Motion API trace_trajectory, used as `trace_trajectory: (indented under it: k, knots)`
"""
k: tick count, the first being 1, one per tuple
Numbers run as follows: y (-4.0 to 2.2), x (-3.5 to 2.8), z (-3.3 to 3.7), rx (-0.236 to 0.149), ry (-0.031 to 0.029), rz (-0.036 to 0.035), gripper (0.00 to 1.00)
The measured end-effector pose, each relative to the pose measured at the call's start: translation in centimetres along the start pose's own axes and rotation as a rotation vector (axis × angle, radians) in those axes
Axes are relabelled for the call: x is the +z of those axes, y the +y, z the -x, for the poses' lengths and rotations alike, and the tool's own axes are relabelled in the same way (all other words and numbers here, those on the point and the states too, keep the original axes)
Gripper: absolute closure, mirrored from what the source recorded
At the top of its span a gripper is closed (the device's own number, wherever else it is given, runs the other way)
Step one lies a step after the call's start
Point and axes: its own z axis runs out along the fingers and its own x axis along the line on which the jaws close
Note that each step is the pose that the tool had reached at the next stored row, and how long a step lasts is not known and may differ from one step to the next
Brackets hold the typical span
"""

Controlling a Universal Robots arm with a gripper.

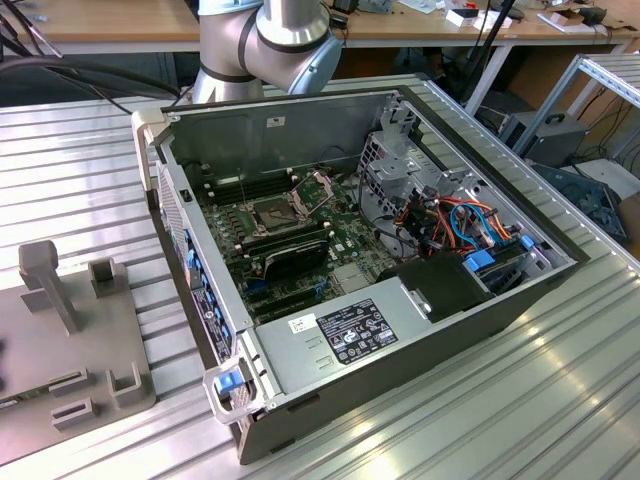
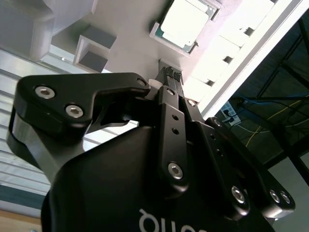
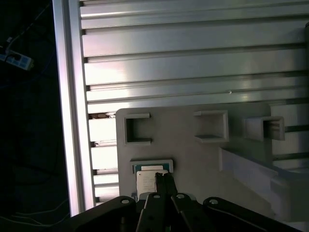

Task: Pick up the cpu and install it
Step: 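Reach for the cpu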

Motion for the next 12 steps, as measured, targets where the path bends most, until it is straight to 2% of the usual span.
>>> trace_trajectory:
  k: [6, 12]
  knots:
    - [-0.03, 0.05, -0.02, 0.0, -0.0001, 0.0002, 0.89]
    - [-0.49, 0.15, -0.1, 0.0, 0.0, 0.0, 0.89]
